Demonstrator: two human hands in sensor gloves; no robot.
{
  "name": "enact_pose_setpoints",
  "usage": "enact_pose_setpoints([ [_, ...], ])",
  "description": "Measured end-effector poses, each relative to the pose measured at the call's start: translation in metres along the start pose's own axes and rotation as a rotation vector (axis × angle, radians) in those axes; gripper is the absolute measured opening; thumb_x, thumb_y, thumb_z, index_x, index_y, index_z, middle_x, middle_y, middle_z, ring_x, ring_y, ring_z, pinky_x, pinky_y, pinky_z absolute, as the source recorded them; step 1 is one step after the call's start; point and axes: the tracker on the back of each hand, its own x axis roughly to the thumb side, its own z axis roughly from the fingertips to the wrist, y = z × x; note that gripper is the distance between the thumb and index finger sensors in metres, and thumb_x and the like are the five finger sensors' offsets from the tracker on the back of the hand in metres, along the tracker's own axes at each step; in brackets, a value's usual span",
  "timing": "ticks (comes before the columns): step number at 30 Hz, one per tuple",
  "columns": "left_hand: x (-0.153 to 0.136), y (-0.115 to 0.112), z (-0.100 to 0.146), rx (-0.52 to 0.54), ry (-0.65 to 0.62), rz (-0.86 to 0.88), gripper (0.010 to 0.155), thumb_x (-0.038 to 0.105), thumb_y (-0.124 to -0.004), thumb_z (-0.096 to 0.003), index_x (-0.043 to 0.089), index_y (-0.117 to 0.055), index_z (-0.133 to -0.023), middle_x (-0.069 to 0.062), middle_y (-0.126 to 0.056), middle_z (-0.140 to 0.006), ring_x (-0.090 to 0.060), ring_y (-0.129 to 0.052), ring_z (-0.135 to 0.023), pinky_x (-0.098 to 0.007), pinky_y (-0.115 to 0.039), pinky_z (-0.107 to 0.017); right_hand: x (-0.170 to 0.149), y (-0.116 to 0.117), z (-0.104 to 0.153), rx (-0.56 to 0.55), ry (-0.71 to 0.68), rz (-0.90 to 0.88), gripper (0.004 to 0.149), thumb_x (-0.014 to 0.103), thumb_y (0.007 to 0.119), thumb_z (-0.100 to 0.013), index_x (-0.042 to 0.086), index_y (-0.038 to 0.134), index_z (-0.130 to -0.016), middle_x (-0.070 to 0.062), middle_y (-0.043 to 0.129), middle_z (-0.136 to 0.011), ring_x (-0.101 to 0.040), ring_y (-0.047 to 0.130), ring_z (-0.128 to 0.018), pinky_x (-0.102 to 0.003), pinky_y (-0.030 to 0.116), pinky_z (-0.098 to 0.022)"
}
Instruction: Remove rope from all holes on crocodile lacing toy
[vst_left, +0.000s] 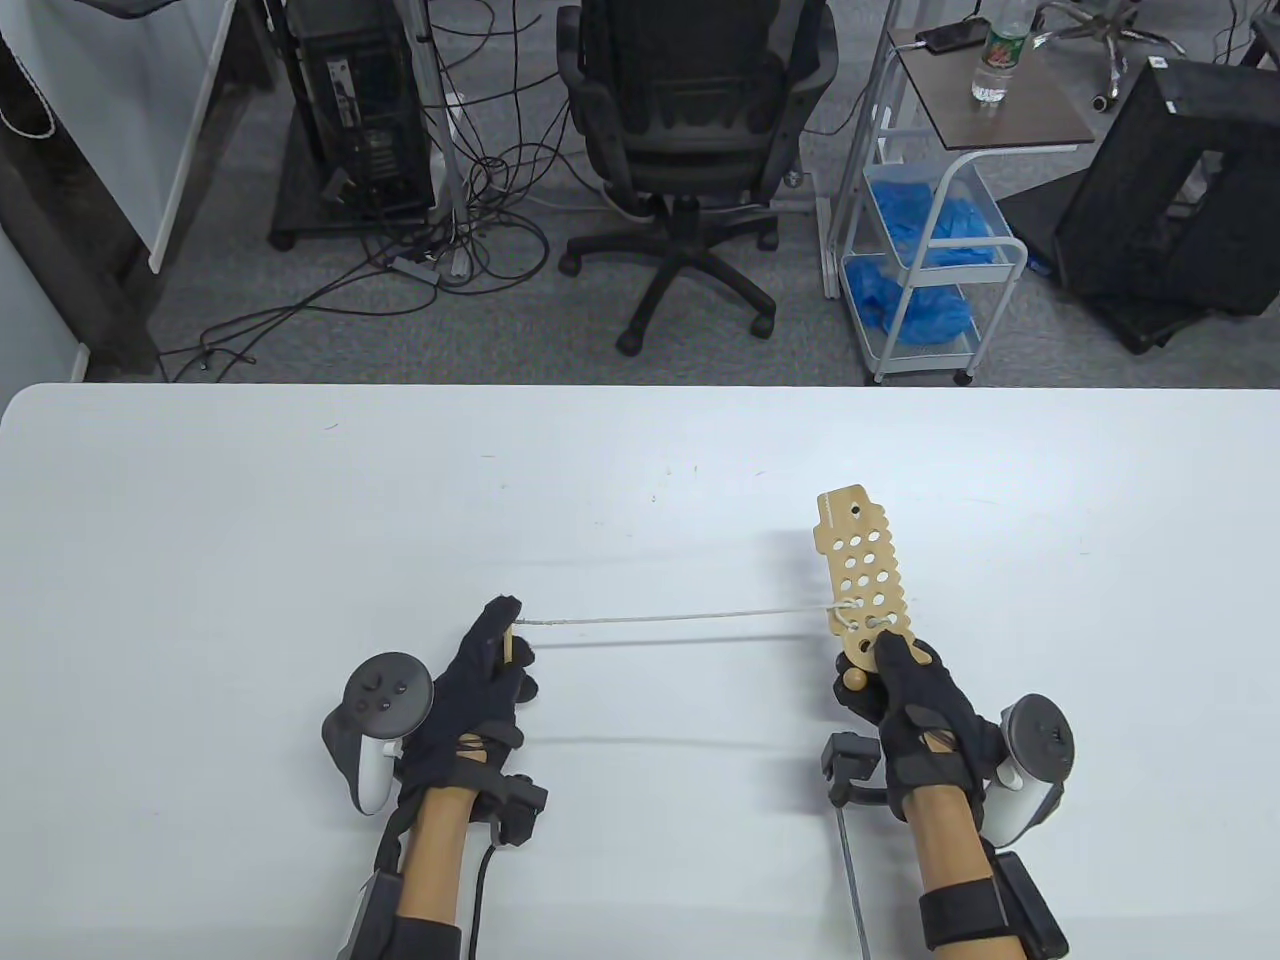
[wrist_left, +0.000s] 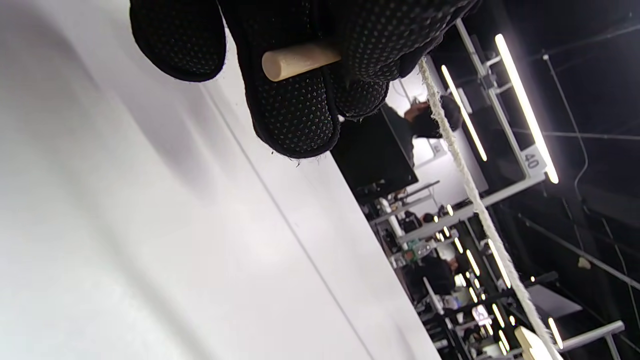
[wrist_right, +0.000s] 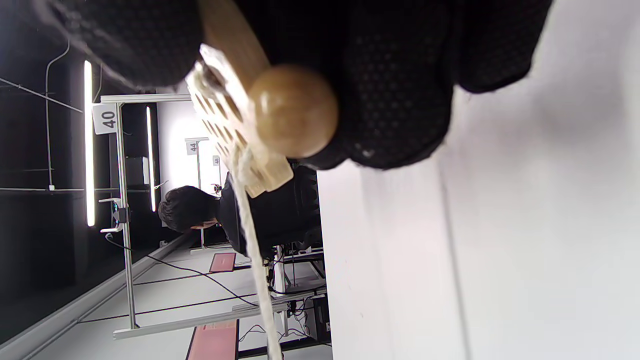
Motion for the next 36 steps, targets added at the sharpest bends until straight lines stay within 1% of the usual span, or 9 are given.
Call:
enact_pose_setpoints([
  [5,-0.006,0.008,0.002,0.083,0.008,0.078,0.066,0.022,-0.081,-0.0508,0.049,-0.056,-0.107,0.007,-0.088,-0.094,-0.013,-0.102,-0.071,-0.053,-0.076,-0.066,0.001,-0.002,0.000,-0.006,0.007,-0.023,0.048,0.037,0.083,-0.041,0.005,0.083,-0.078,-0.023,0.097,-0.064,-0.038,0.099,-0.044,-0.064,0.073,-0.048],
  [10,-0.010,0.013,0.002,0.126,0.018,0.075,0.064,0.024,-0.080,-0.0516,0.050,-0.057,-0.105,0.009,-0.090,-0.094,-0.012,-0.103,-0.073,-0.051,-0.077,-0.066,0.000,-0.004,-0.001,-0.010,0.017,-0.051,0.048,0.037,0.083,-0.041,0.005,0.082,-0.078,-0.023,0.096,-0.064,-0.038,0.098,-0.045,-0.063,0.073,-0.049],
  [13,-0.012,0.017,0.004,0.175,0.017,0.088,0.061,0.026,-0.080,-0.0518,0.050,-0.059,-0.104,0.011,-0.093,-0.092,-0.011,-0.104,-0.074,-0.051,-0.078,-0.066,0.000,-0.006,-0.001,-0.015,0.028,-0.077,0.048,0.037,0.083,-0.041,0.006,0.082,-0.078,-0.023,0.096,-0.064,-0.038,0.098,-0.045,-0.064,0.073,-0.049],
  [14,-0.013,0.018,0.004,0.184,0.018,0.098,0.057,0.034,-0.077,-0.0518,0.050,-0.059,-0.103,0.011,-0.094,-0.092,-0.011,-0.104,-0.074,-0.051,-0.078,-0.066,-0.001,-0.006,-0.001,-0.016,0.031,-0.083,0.048,0.037,0.083,-0.042,0.006,0.082,-0.078,-0.023,0.096,-0.064,-0.038,0.098,-0.045,-0.063,0.073,-0.049],
  [20,-0.019,0.021,0.005,0.215,0.059,0.171,0.052,0.038,-0.076,-0.0518,0.047,-0.059,-0.101,0.014,-0.097,-0.089,-0.010,-0.105,-0.072,-0.050,-0.079,-0.065,-0.003,-0.009,-0.002,-0.022,0.046,-0.127,0.048,0.038,0.082,-0.042,0.006,0.081,-0.079,-0.022,0.096,-0.065,-0.037,0.098,-0.046,-0.063,0.073,-0.049],
  [23,-0.023,0.025,0.007,0.251,0.092,0.191,0.051,0.041,-0.076,-0.0517,0.046,-0.059,-0.100,0.016,-0.098,-0.089,-0.007,-0.106,-0.069,-0.048,-0.080,-0.065,-0.005,-0.009,-0.003,0.000,0.050,-0.178,0.049,0.039,0.081,-0.043,0.007,0.080,-0.079,-0.021,0.096,-0.066,-0.037,0.098,-0.047,-0.062,0.073,-0.050],
  [25,-0.026,0.026,0.007,0.262,0.115,0.221,0.050,0.042,-0.075,-0.0516,0.045,-0.059,-0.099,0.017,-0.098,-0.088,-0.006,-0.106,-0.068,-0.047,-0.080,-0.065,-0.006,-0.009,-0.004,0.010,0.056,-0.224,0.049,0.039,0.081,-0.043,0.007,0.080,-0.080,-0.021,0.095,-0.067,-0.036,0.098,-0.047,-0.062,0.073,-0.050],
  [30,-0.036,0.027,0.008,0.272,0.177,0.375,0.049,0.044,-0.075,-0.0516,0.043,-0.059,-0.098,0.018,-0.098,-0.087,-0.005,-0.106,-0.068,-0.046,-0.080,-0.065,-0.010,-0.010,-0.005,0.032,0.065,-0.316,0.049,0.040,0.080,-0.044,0.008,0.079,-0.081,-0.020,0.095,-0.068,-0.035,0.098,-0.049,-0.062,0.073,-0.051],
  [36,-0.045,0.028,0.010,0.290,0.235,0.489,0.049,0.044,-0.074,-0.0518,0.042,-0.058,-0.098,0.018,-0.097,-0.087,-0.004,-0.105,-0.068,-0.045,-0.080,-0.065,-0.013,-0.013,-0.006,0.021,0.084,-0.373,0.049,0.041,0.078,-0.045,0.009,0.077,-0.082,-0.019,0.094,-0.070,-0.034,0.098,-0.050,-0.061,0.073,-0.052],
])
